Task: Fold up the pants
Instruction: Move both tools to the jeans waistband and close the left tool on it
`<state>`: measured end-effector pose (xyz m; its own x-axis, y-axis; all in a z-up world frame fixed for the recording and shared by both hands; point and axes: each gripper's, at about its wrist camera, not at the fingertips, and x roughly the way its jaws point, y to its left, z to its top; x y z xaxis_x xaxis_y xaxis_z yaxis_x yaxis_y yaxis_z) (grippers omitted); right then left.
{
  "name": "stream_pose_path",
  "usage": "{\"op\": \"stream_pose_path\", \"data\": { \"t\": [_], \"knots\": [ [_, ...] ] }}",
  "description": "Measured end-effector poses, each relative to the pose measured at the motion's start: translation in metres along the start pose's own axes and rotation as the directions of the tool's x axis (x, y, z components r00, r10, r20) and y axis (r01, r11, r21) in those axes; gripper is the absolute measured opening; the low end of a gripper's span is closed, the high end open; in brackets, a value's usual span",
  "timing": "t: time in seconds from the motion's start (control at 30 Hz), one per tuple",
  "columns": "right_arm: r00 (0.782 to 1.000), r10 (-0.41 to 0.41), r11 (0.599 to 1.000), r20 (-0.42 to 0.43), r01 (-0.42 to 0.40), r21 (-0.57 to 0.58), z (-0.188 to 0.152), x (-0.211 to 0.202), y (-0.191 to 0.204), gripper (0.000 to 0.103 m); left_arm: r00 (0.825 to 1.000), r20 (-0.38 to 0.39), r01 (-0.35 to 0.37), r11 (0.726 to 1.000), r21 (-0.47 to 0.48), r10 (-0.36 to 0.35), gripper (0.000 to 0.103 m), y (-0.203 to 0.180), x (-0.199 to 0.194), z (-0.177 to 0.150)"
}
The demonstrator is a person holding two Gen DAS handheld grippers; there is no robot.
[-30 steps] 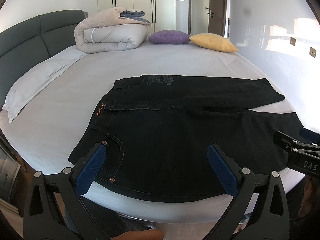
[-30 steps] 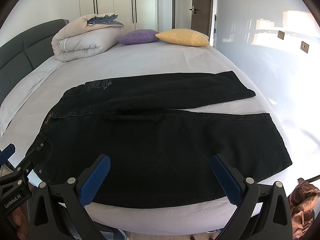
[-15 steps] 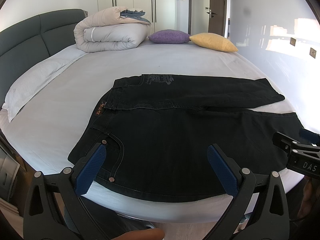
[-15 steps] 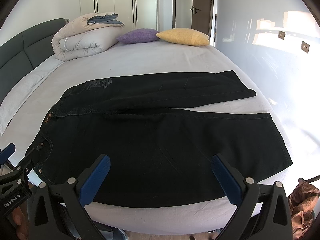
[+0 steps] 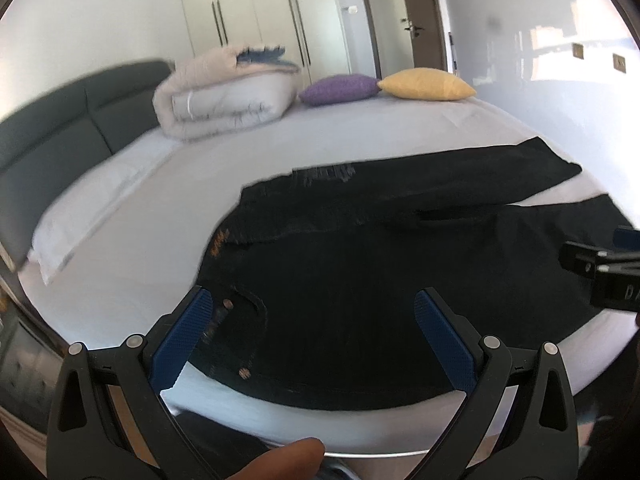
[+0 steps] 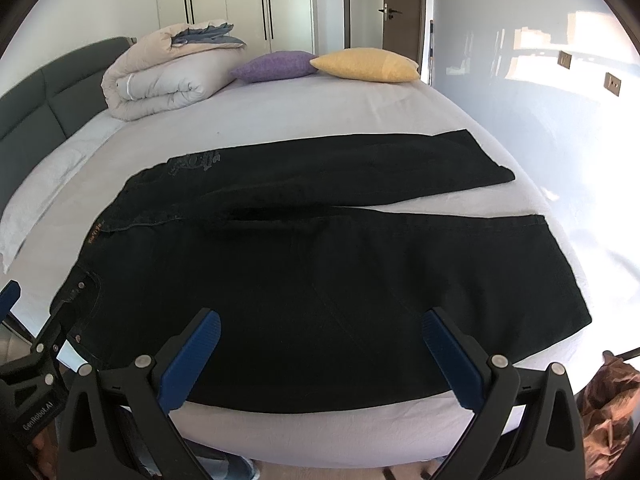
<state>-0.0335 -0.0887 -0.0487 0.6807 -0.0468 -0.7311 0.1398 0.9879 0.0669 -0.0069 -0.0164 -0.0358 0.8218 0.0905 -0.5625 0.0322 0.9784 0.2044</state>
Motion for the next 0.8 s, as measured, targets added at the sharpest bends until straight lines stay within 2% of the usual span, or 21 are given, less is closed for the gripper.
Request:
{"op": "stream_pose_path", "data": {
  "t": [0.13, 0.23, 0.33, 0.4, 0.5, 0.53, 0.6, 0.67, 0.73, 0.8],
  "knots": [
    [0.998, 0.057, 0.998, 0.016, -0.056, -0.006, 0.004, -0.001, -0.006, 0.103, 0.998, 0.051, -0.03, 0.999, 0.035, 0.028, 0.103, -0.001, -0.004, 0.002],
    [0.99, 0.139, 0.99, 0.036, -0.139, -0.006, 0.01, -0.002, -0.013, 0.103, 0.996, 0.082, -0.044, 0.999, 0.023, 0.042, 0.103, 0.006, -0.003, 0.008],
    [0.969, 0.248, 0.969, 0.013, -0.248, 0.014, 0.019, 0.005, -0.021, 0.102, 0.994, 0.111, -0.01, 1.0, -0.004, 0.011, 0.103, 0.017, 0.004, 0.025],
    [0.947, 0.32, 0.947, -0.009, -0.32, 0.018, 0.03, 0.011, -0.023, 0.101, 0.994, 0.112, 0.006, 1.0, -0.014, -0.004, 0.103, 0.024, 0.012, 0.041],
    [0.929, 0.37, 0.929, 0.006, -0.37, -0.03, 0.051, 0.011, -0.018, 0.1, 0.987, 0.107, 0.128, 0.99, -0.052, -0.122, 0.103, 0.039, 0.027, 0.067],
    [0.918, 0.396, 0.918, 0.014, -0.395, -0.037, 0.06, 0.011, -0.017, 0.1, 0.974, 0.104, 0.209, 0.975, -0.081, -0.2, 0.103, 0.044, 0.035, 0.078],
    [0.903, 0.429, 0.903, 0.028, -0.428, -0.039, 0.078, 0.014, -0.017, 0.102, 0.96, 0.1, 0.269, 0.958, -0.095, -0.26, 0.103, 0.05, 0.046, 0.093],
    [0.892, 0.452, 0.891, 0.02, -0.45, -0.06, 0.095, 0.021, -0.012, 0.103, 0.96, 0.12, 0.265, 0.959, -0.101, -0.253, 0.103, 0.053, 0.057, 0.108],
    [0.894, 0.447, 0.888, -0.013, -0.446, -0.112, 0.109, 0.034, -0.002, 0.103, 0.954, 0.141, 0.281, 0.952, -0.125, -0.263, 0.103, 0.059, 0.067, 0.118],
    [0.896, 0.438, 0.883, -0.079, -0.445, -0.149, 0.116, 0.049, 0.007, 0.103, 0.949, 0.082, 0.313, 0.94, -0.136, -0.304, 0.103, 0.064, 0.088, 0.13]
  ]
}}
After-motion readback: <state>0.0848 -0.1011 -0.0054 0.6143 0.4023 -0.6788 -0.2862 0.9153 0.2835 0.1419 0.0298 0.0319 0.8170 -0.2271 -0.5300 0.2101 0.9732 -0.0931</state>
